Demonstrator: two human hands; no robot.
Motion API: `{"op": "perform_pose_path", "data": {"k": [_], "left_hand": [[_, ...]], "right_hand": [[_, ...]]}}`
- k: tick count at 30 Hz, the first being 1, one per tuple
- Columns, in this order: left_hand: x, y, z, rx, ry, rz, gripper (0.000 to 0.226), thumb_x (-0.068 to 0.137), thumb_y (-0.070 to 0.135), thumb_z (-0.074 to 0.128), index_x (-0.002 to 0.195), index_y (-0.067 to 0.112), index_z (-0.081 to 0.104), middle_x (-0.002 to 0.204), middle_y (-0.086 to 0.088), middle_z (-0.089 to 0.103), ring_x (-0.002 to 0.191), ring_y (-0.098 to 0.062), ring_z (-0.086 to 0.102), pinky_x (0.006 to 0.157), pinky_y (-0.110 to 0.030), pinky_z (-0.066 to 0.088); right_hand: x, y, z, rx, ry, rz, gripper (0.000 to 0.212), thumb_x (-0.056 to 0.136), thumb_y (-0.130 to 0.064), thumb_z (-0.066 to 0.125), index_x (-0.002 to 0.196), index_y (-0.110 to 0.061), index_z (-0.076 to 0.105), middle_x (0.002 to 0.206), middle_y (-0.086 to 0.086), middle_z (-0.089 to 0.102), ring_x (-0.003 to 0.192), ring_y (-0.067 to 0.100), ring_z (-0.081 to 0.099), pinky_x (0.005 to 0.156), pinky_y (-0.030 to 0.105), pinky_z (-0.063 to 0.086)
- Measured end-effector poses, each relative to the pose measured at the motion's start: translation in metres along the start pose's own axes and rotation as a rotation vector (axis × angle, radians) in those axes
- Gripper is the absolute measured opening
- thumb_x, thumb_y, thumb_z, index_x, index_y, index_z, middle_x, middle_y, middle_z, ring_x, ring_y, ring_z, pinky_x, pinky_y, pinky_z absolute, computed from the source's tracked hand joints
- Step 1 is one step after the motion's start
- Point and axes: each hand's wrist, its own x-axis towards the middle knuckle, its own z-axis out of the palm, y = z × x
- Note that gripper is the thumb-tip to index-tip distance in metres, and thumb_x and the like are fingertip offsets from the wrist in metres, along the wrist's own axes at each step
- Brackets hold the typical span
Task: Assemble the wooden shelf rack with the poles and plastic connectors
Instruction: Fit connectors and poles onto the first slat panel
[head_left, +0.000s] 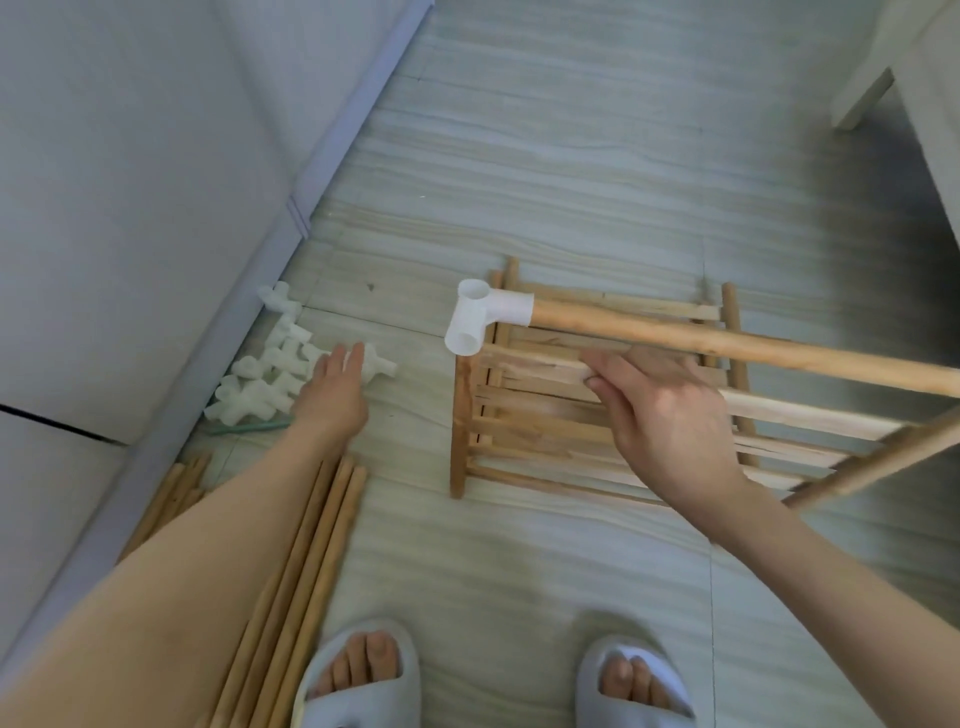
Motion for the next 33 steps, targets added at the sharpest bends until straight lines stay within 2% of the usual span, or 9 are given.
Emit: {"op": "perform_pose_path", "data": {"k": [3, 8, 12, 16, 21, 24, 26, 30, 33], "left_hand": [[0.006, 0.001, 0.005, 0.078, -0.036, 0.061, 0.066, 0.089, -0.002, 0.038, 0.149, 0.009, 0.012, 0.156, -0.011, 0.011, 0.14, -0.03, 0.014, 0.108, -0.044, 0.028], [0.005, 0.005, 0.021, 0.011, 0.087, 0.034, 0.063, 0.085, -0.005, 0.044, 0.143, 0.006, 0.022, 0.134, -0.02, 0.031, 0.116, -0.036, 0.035, 0.084, -0.042, 0.043], [0.005, 0.008, 0.023, -0.039, 0.075, 0.06, 0.06, 0.088, 0.007, 0.056, 0.14, 0.003, 0.026, 0.13, -0.021, 0.037, 0.114, -0.036, 0.043, 0.083, -0.042, 0.043], [-0.001, 0.017, 0.026, -0.036, 0.061, 0.056, 0.063, 0.089, 0.011, 0.057, 0.143, 0.009, 0.025, 0.13, -0.019, 0.039, 0.112, -0.035, 0.047, 0.086, -0.044, 0.046], [-0.009, 0.025, 0.036, -0.206, 0.033, 0.035, 0.069, 0.088, 0.002, 0.056, 0.145, 0.012, 0.02, 0.133, -0.019, 0.037, 0.112, -0.034, 0.049, 0.091, -0.04, 0.043], [-0.015, 0.029, 0.042, -0.3, 0.071, 0.018, 0.061, 0.087, -0.005, 0.051, 0.141, 0.009, 0.028, 0.135, -0.017, 0.037, 0.114, -0.033, 0.048, 0.091, -0.037, 0.042], [-0.02, 0.033, 0.043, -0.467, 0.092, -0.046, 0.058, 0.085, -0.006, 0.05, 0.139, 0.007, 0.031, 0.136, -0.016, 0.035, 0.116, -0.031, 0.046, 0.094, -0.034, 0.039], [-0.038, 0.047, 0.027, -0.789, 0.158, -0.228, 0.057, 0.084, 0.002, 0.058, 0.136, 0.007, 0.035, 0.133, -0.013, 0.038, 0.105, -0.019, 0.044, 0.088, -0.027, 0.038], [-0.062, 0.057, -0.007, -0.99, 0.229, -0.289, 0.05, 0.088, 0.005, 0.055, 0.136, 0.004, 0.041, 0.133, -0.012, 0.048, 0.115, -0.024, 0.05, 0.097, -0.033, 0.043]], "right_hand": [[0.001, 0.003, 0.002, 0.001, 0.007, -0.007, 0.018, 0.087, -0.011, 0.057, 0.099, -0.01, 0.071, 0.075, 0.005, 0.068, 0.069, 0.029, 0.065, 0.061, 0.038, 0.051], [0.003, 0.006, 0.004, -0.003, -0.009, 0.0, 0.026, 0.092, -0.019, 0.046, 0.1, -0.012, 0.07, 0.072, 0.003, 0.066, 0.066, 0.028, 0.063, 0.06, 0.035, 0.047], [0.004, 0.005, 0.005, 0.001, -0.006, 0.021, 0.019, 0.089, -0.014, 0.056, 0.1, -0.011, 0.071, 0.073, 0.005, 0.067, 0.068, 0.029, 0.064, 0.062, 0.037, 0.049], [0.002, 0.004, 0.003, 0.0, -0.011, 0.005, 0.022, 0.091, -0.016, 0.051, 0.1, -0.011, 0.07, 0.071, 0.004, 0.065, 0.065, 0.028, 0.063, 0.06, 0.036, 0.048], [-0.002, 0.0, 0.001, -0.025, -0.009, 0.003, 0.018, 0.089, -0.014, 0.055, 0.098, -0.011, 0.071, 0.072, 0.003, 0.066, 0.064, 0.026, 0.063, 0.061, 0.031, 0.042], [-0.004, -0.002, 0.001, -0.054, -0.012, 0.009, 0.022, 0.091, -0.016, 0.05, 0.098, -0.012, 0.071, 0.072, 0.002, 0.065, 0.064, 0.025, 0.062, 0.063, 0.027, 0.033], [-0.006, -0.004, -0.001, -0.074, -0.01, 0.013, 0.019, 0.089, -0.014, 0.054, 0.098, -0.012, 0.071, 0.071, 0.002, 0.065, 0.063, 0.025, 0.06, 0.063, 0.026, 0.029], [-0.01, -0.01, -0.006, -0.041, 0.0, 0.012, 0.017, 0.085, -0.01, 0.059, 0.097, -0.012, 0.071, 0.071, 0.002, 0.066, 0.063, 0.025, 0.063, 0.06, 0.027, 0.036], [-0.017, -0.016, -0.011, -0.041, 0.011, 0.016, 0.018, 0.084, -0.01, 0.061, 0.099, -0.014, 0.071, 0.07, -0.001, 0.067, 0.06, 0.025, 0.063, 0.057, 0.028, 0.039]]}}
